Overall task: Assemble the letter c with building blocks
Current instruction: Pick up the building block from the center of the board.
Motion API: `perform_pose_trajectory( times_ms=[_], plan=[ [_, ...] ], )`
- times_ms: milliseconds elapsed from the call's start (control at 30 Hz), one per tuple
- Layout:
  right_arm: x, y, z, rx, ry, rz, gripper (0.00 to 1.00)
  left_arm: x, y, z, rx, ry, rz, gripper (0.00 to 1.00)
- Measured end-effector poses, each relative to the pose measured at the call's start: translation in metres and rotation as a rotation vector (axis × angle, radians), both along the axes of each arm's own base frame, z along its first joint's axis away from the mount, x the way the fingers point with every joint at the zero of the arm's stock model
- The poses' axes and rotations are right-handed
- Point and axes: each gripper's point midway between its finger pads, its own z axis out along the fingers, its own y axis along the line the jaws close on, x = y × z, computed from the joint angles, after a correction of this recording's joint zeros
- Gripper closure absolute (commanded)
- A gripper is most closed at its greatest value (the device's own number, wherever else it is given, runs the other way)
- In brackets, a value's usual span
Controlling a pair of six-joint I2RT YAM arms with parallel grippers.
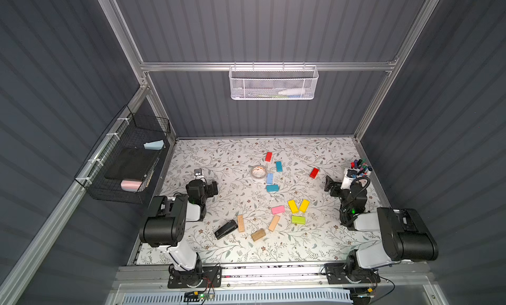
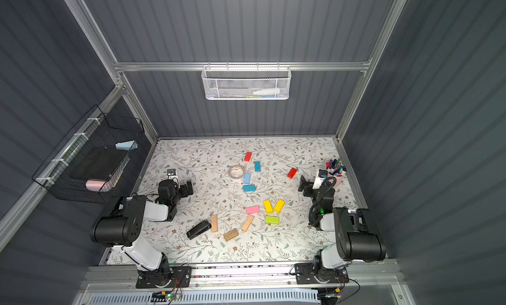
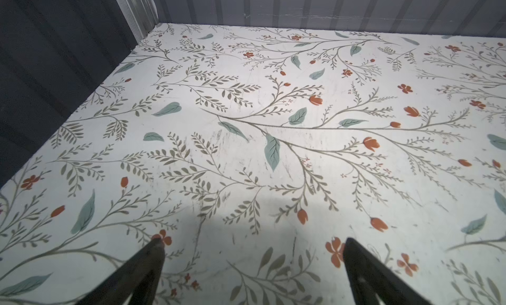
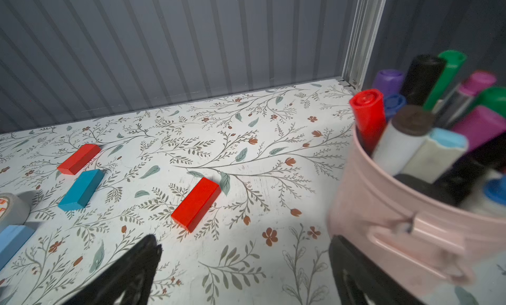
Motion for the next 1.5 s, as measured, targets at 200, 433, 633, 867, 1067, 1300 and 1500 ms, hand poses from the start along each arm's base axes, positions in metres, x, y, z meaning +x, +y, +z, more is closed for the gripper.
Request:
perform_pose_trajectory(
  times_ms=[200, 433, 633, 867, 1067, 1300, 1500],
  plan=[
    [0.0, 0.0, 0.0, 0.0, 0.0, 0.0, 0.01, 0.0, 0.0, 0.0, 0.0, 0.0, 0.0, 0.0],
    [0.0, 0.0, 0.0, 0.0, 0.0, 0.0, 0.01, 0.0, 0.001, 0.0, -0.001, -0.001, 0.001, 0.0],
    [0.0, 0.0, 0.0, -0.004, -0.001, 0.0, 0.12, 0.001, 0.0, 0.001, -0.002, -0.002, -0.001, 0.01],
    [0.01, -0.01, 0.045, 0.02, -0.019, -0.064, 0.19, 0.013, 0.008, 0.022, 0.025, 0.073, 0.078, 0.05],
    [0.016, 0.011, 0.137, 0.106, -0.1, -0.024, 0.22, 0.062, -0.035, 0.151, -0.013, -0.037, 0.062, 0.05],
    [0.007, 0.068, 0.094, 0.134, 0.157, 0.143, 0.25, 0.04, -0.108, 0.13, -0.084, 0.125, -0.142, 0.14],
    [0.008, 0.102, 0.044, 0.129, 0.403, 0.238, 0.29, 0.024, -0.129, 0.095, -0.128, 0.248, -0.248, 0.17]
  ],
)
